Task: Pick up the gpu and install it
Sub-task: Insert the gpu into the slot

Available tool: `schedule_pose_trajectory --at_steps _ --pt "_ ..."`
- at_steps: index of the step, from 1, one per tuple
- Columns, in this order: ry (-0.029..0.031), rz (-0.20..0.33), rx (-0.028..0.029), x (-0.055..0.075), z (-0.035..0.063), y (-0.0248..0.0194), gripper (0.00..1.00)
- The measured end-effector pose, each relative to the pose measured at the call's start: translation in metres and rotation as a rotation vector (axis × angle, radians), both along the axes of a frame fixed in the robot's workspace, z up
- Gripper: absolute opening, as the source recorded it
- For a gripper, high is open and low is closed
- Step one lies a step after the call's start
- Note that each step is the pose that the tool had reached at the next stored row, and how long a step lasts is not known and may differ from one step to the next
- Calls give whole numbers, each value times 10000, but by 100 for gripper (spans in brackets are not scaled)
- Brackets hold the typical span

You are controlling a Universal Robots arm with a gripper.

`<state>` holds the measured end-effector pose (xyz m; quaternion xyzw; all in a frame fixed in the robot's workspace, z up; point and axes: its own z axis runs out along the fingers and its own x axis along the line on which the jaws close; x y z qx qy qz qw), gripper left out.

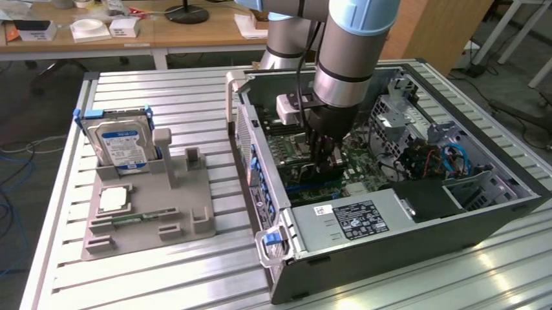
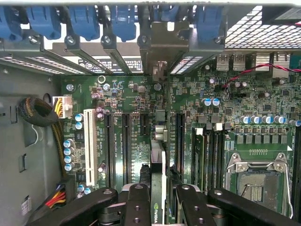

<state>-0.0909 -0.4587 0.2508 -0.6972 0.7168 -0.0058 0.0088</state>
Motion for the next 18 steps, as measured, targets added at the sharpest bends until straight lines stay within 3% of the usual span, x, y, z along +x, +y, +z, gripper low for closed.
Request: schedule_pose_trajectory --at_steps 18 --pt "2 1 2 0 -25 0 26"
